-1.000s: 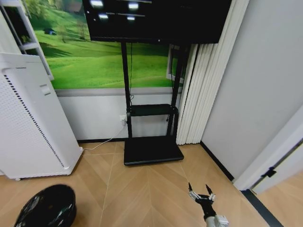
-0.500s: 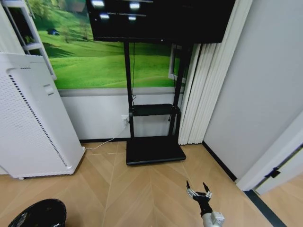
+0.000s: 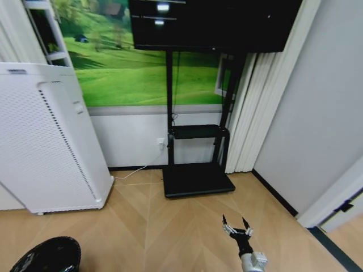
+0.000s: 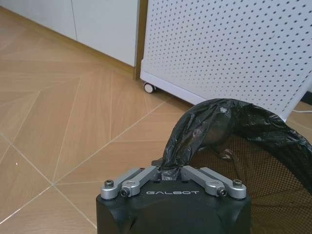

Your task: Pick up the trash bin and place the garbage on the floor into it.

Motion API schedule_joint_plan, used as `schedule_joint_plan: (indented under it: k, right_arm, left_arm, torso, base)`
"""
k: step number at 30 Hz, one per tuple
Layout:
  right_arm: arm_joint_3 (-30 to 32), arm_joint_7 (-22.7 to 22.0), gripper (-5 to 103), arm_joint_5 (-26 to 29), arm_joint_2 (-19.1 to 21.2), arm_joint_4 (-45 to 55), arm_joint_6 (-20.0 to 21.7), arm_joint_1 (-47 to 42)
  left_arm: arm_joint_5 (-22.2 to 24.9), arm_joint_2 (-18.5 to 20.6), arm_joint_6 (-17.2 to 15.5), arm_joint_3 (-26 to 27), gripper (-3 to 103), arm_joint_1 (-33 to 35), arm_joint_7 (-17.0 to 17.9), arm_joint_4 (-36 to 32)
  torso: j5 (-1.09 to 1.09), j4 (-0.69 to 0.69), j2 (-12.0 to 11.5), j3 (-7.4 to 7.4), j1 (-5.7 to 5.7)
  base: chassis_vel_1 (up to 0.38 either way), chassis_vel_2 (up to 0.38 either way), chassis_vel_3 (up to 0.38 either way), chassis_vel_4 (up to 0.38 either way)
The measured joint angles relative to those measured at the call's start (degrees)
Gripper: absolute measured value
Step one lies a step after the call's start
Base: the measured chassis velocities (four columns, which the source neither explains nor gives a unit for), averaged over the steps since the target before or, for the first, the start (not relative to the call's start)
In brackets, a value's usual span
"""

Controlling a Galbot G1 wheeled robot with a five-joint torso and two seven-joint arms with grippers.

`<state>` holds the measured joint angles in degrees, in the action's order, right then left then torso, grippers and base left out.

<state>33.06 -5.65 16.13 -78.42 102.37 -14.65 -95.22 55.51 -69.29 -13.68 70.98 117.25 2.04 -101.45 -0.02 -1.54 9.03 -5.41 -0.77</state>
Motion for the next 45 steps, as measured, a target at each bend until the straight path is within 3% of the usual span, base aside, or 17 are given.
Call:
schedule_joint_plan:
  k: [12, 22, 30, 42, 45]
  right_arm:
    - [-2.68, 0.90, 100, -2.38, -0.21, -2.63, -0.57, 3.35]
    - [-3.43, 1.93, 100, -2.97, -0.27, -4.01, -1.01, 4.06]
    - [-3.16, 2.45, 100, -2.82, -0.17, -4.91, -1.79, 4.01]
    - [-3.59, 2.73, 100, -2.78, -0.25, -6.22, -1.96, 5.48]
    - [-3.68, 2.83, 100, -2.77, -0.21, -6.40, -1.96, 5.68]
  left_arm:
    - [-4.17, -2.78, -0.66, -3.98, 4, 5.24, -0.91, -3.92]
    - [-4.74, -2.87, -1.06, -4.23, 4, 6.32, -1.15, -4.94]
    - [-8.25, -3.82, -1.34, -7.21, 4, 5.98, -1.85, -4.37]
    - [-7.81, -4.41, -0.39, -5.73, 4, 8.26, -2.22, -4.06]
    - [-8.34, -4.94, -0.36, -5.62, 4, 7.62, -0.89, -3.59]
  torso:
    - [0.04, 0.03, 0.00, 0.00, 0.01]
    - [0.02, 0.03, 0.00, 0.00, 0.00]
    - [0.03, 0.02, 0.00, 0.00, 0.00]
    - [0.02, 0.03, 0.01, 0.00, 0.00]
    - [0.02, 0.03, 0.01, 0.00, 0.00]
  base:
    - [-0.005, -0.007, 0.019, -0.004]
    - [0.000, -0.004, 0.006, 0.003]
    - [0.000, 0.000, 0.000, 0.000]
    - [0.000, 0.000, 0.000, 0.000]
    - [0.000, 0.000, 0.000, 0.000]
